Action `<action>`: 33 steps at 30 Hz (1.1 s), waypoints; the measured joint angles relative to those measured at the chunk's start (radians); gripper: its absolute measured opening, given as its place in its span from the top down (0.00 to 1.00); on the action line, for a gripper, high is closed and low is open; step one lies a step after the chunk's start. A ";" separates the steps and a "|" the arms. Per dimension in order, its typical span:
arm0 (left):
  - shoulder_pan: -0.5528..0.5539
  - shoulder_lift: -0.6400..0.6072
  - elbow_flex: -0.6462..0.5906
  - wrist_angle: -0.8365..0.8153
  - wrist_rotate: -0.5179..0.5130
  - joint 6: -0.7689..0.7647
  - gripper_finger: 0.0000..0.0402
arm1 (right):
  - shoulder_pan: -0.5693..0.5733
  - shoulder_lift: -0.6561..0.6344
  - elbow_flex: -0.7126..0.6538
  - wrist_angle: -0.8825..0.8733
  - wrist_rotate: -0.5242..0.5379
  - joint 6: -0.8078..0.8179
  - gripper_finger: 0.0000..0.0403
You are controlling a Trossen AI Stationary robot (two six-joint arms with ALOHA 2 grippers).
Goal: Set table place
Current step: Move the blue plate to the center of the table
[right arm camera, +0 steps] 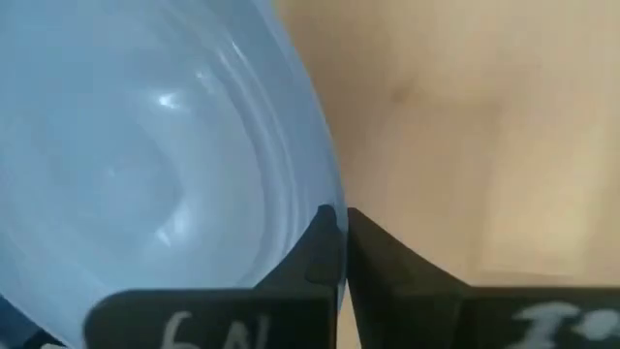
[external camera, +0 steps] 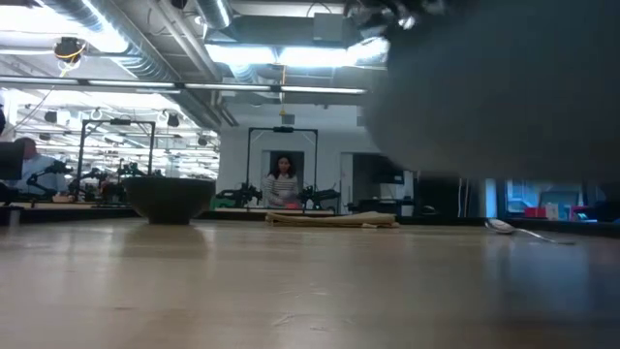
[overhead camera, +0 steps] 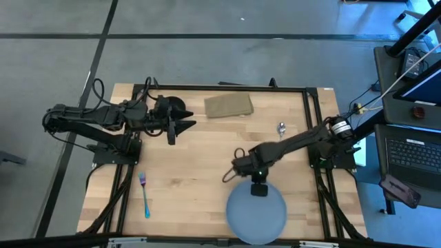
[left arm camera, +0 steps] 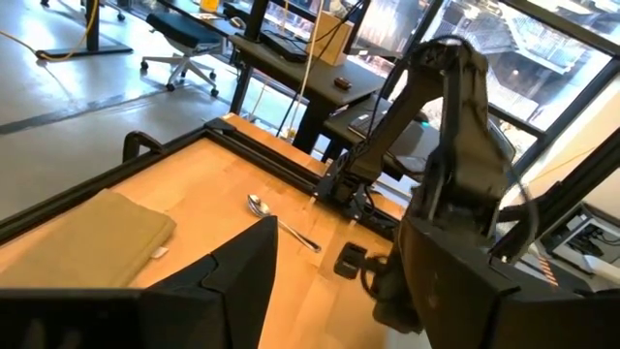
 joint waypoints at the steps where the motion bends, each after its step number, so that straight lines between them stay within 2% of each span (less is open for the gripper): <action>1: 0.000 0.000 0.000 0.000 0.000 0.000 0.47 | -0.022 0.000 0.039 -0.018 0.013 -0.015 0.97; 5: 0.000 0.000 0.000 0.000 0.000 0.000 0.48 | -0.138 -0.002 0.180 -0.015 0.039 -0.012 0.97; 8: 0.000 0.000 0.000 0.009 0.000 0.000 0.48 | -0.232 -0.002 0.236 0.007 0.070 0.016 0.97; 14: 0.002 0.000 0.000 0.011 -0.004 0.000 0.47 | -0.398 0.000 0.244 0.049 0.082 0.096 0.97; 17: 0.014 0.003 0.000 0.017 -0.059 0.000 0.47 | -0.448 0.021 0.211 0.034 0.096 0.149 0.97; 23: 0.008 0.027 0.000 0.001 -0.066 0.001 0.49 | -0.461 0.086 0.144 0.053 0.075 0.199 0.96; 33: 0.027 0.060 -0.001 -0.009 -0.078 -0.006 0.49 | -0.433 0.200 0.137 0.112 0.048 0.186 0.96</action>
